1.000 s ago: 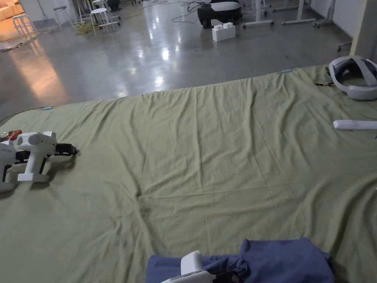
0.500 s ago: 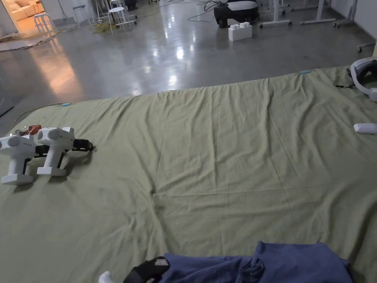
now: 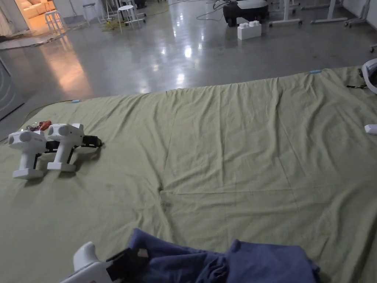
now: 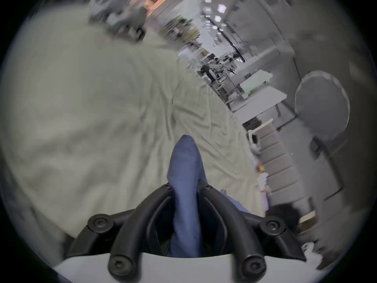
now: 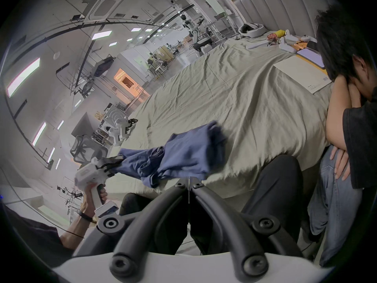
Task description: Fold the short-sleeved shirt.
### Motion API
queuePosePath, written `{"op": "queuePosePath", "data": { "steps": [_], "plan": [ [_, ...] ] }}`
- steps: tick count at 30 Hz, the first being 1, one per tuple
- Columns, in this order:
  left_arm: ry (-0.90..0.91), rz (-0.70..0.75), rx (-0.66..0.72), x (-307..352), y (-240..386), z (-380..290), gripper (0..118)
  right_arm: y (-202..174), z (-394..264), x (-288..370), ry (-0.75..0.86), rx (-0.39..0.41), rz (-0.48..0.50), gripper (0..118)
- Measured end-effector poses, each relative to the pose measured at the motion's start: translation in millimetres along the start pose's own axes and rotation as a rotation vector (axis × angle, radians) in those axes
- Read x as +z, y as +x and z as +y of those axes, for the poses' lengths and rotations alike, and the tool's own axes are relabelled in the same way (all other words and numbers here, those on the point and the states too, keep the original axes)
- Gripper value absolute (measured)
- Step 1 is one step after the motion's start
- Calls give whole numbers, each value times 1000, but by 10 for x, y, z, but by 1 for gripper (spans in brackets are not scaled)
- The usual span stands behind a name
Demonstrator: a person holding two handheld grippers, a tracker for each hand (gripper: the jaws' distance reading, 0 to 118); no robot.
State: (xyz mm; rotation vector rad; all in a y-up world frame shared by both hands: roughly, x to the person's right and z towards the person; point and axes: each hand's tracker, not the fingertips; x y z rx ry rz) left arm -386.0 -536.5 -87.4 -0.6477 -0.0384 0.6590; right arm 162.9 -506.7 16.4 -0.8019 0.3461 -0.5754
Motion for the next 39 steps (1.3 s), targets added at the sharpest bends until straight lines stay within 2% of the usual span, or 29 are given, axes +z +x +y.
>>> {"op": "queuePosePath", "data": {
  "steps": [3,5,9,12,14,15,16,17,18,20,22,23,25,26,30,32,36,39],
  "plan": [
    [66,1,-164,156,568,78,19,-19,5,-69,13,1,0,3],
    [-3,-137,-143,-26,990,-109,19,-45,11,-76,28,10,-9,3],
    [-170,-229,-213,-665,1620,-739,19,-90,6,29,51,26,-5,3],
    [-273,-157,-296,-1137,1805,-1171,19,-79,-44,152,71,43,-54,3],
    [-337,-145,-293,-1334,1839,-1363,20,-2,-112,223,71,29,-73,3],
    [-366,-113,-298,-1389,1846,-1399,32,38,-138,243,70,17,-90,3],
    [-380,-116,-310,-1398,1832,-1389,53,86,-167,261,64,3,-108,3],
    [-369,-186,-284,-1353,1819,-1362,77,145,-198,271,58,-4,-116,3],
    [-355,-233,-259,-1262,1817,-1285,94,187,-220,276,52,-8,-122,3],
    [-308,-247,-218,-1058,1804,-1142,94,259,-257,277,35,-16,-138,3],
    [-238,-274,-162,-913,1739,-999,90,293,-269,262,18,-9,-149,3],
    [-213,-276,-102,-890,1682,-976,79,293,-269,252,9,-3,-157,3],
    [-258,-289,-6,-965,1605,-1008,19,282,-265,244,2,9,-162,3],
    [-283,-305,12,-1082,1593,-1081,8,268,-260,240,1,16,-162,3],
    [-429,-309,8,-1497,1644,-1486,7,181,-249,259,11,36,-165,3],
    [-491,-211,-61,-1709,1636,-1658,6,158,-258,256,11,35,-165,3],
    [-456,-202,-103,-1637,1751,-1551,4,114,-263,123,-41,59,-158,3],
    [-392,-280,-91,-1354,1805,-1275,5,37,-129,-213,-86,148,-115,3]
  ]
}}
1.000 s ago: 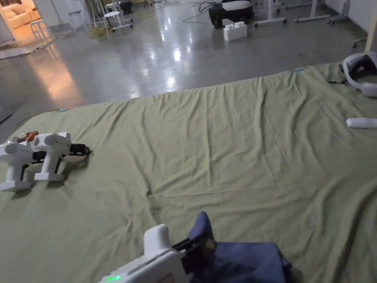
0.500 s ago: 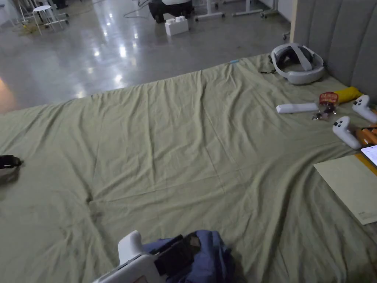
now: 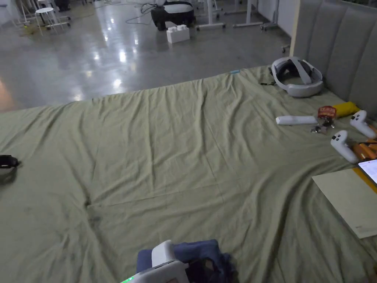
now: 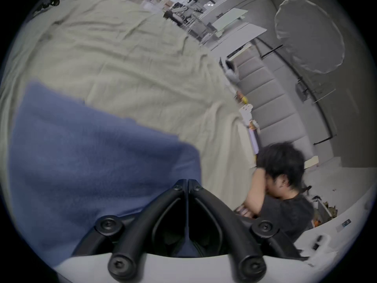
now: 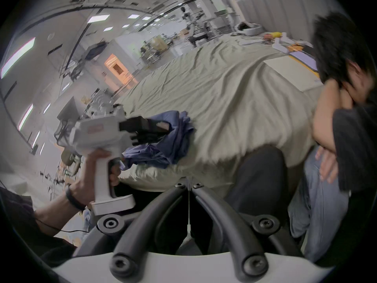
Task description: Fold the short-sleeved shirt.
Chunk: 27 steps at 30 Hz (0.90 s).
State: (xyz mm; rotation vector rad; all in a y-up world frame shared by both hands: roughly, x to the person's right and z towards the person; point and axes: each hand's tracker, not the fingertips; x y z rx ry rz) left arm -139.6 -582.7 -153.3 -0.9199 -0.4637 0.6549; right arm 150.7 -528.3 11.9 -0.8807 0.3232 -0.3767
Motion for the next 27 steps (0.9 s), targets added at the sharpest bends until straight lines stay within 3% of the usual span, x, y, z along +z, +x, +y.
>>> {"op": "queuePosePath", "data": {
  "steps": [2,3,4,5,6,8,10,11,12,13,15,19,20,22,23,24,25,27],
  "plan": [
    [81,-95,26,339,8,129,5,-114,245,-358,10,39,41,3],
    [110,-129,33,498,-5,199,16,-164,368,-530,9,54,78,3],
    [94,-79,11,689,-52,244,44,-222,514,-727,6,66,118,3],
    [113,-33,-25,854,-119,296,82,-281,652,-923,0,78,133,3],
    [107,2,-42,976,-189,316,108,-317,768,-1092,-16,103,133,3],
    [159,46,-43,1258,-382,334,109,-374,967,-1487,-90,184,65,3],
    [158,93,13,1398,-606,339,109,-383,1041,-1871,-253,278,-147,3],
    [153,111,53,1416,-797,328,109,-337,1014,-2058,-363,307,-169,3],
    [149,112,89,1415,-903,315,109,-290,980,-2125,-381,295,-131,3],
    [143,105,116,1389,-1014,298,109,-257,990,-2062,-289,259,-91,3],
    [118,41,175,1263,-1119,273,109,-206,996,-2004,-300,149,-93,3],
    [21,-99,276,746,-1187,256,108,-223,932,-2016,-273,200,-99,3],
    [-5,-127,304,602,-1180,255,104,-213,940,-2007,-271,193,-97,3],
    [-25,-93,272,414,-1169,241,79,-186,941,-2007,-269,180,-91,3],
    [-42,-72,254,314,-1225,233,79,-181,947,-2006,-271,176,-88,3],
    [-63,-30,237,269,-1203,226,50,-176,951,-2006,-273,172,-91,3],
    [-45,16,222,288,-1202,244,41,-157,959,-1999,-273,163,-84,3],
    [-43,-51,282,411,-1154,283,41,-138,979,-1957,-277,149,-63,3]
  ]
}}
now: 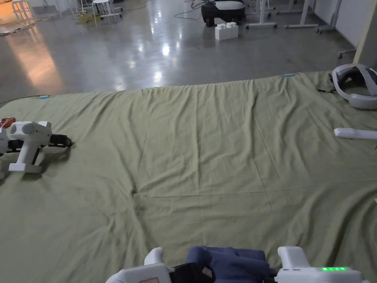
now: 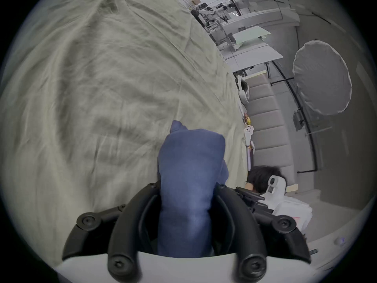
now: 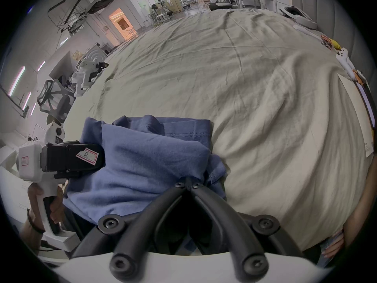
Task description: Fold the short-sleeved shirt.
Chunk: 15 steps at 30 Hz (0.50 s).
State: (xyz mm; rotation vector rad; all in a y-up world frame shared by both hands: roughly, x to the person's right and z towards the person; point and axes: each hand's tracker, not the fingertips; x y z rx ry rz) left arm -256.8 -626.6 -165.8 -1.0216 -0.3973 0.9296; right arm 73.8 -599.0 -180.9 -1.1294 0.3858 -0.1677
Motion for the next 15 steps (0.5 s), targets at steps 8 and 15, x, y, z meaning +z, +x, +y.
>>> {"op": "queuePosePath", "data": {
  "steps": [8,15],
  "plan": [
    [176,77,-105,1662,-187,603,41,46,-269,640,110,-99,180,3],
    [221,610,-32,3111,-1039,1410,40,55,-386,552,61,-146,202,3]
  ]
}}
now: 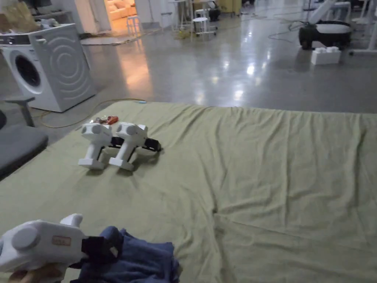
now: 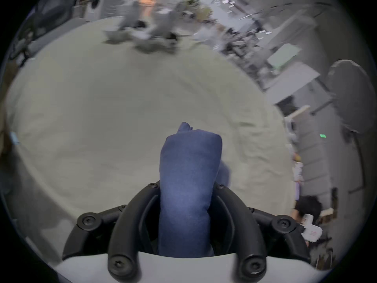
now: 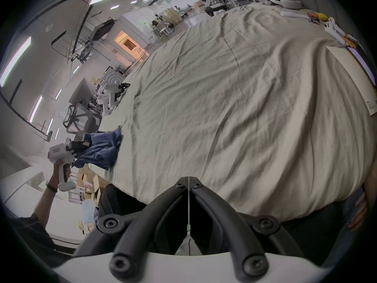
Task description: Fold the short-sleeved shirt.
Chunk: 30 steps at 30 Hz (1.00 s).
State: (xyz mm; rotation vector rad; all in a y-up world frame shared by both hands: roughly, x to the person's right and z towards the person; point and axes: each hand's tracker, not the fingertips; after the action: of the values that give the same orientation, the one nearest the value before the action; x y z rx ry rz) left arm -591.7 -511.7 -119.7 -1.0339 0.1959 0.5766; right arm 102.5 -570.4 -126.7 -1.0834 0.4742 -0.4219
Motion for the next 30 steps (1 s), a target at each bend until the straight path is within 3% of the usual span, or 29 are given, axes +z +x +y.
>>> {"op": "queuePosePath", "data": {
  "steps": [2,3,4,5,6,8,10,13,19,23,25,26,27,28,30],
  "plan": [
    [-21,84,-60,-168,-177,136,41,-17,26,-57,-8,3,-8,3],
    [-31,102,-87,-261,-220,154,52,-28,44,-67,-15,5,-11,3],
    [-62,129,-99,-327,-262,171,72,-63,70,-68,-22,11,-19,3],
    [-89,230,-83,-321,-161,39,86,-99,81,-26,-27,33,-37,3],
    [-101,308,-91,-311,-129,-15,89,-132,80,38,-15,72,-59,3],
    [-12,380,-199,-116,-73,-91,89,-171,51,193,36,113,-53,3],
    [128,384,-242,245,-20,-234,89,-163,50,306,71,83,-33,3],
    [421,121,-337,1033,376,-499,89,-267,95,581,213,107,-35,3],
    [855,129,-601,2117,1595,-1328,89,-840,202,1349,550,335,-119,3],
    [1106,39,-639,2343,2132,-1879,89,-1236,180,1765,736,479,-197,3],
    [1182,82,-659,2350,2421,-2032,81,-1348,164,1875,808,511,-259,3],
    [1213,108,-671,2355,2550,-2105,67,-1401,134,1926,847,532,-276,3],
    [1234,95,-678,2350,2601,-2135,32,-1441,110,1965,876,550,-279,3],
    [1224,75,-674,2350,2671,-2164,8,-1466,90,1992,908,571,-280,3],
    [1236,30,-659,2348,2814,-2202,4,-1553,47,2024,932,624,-311,3]
  ]
}}
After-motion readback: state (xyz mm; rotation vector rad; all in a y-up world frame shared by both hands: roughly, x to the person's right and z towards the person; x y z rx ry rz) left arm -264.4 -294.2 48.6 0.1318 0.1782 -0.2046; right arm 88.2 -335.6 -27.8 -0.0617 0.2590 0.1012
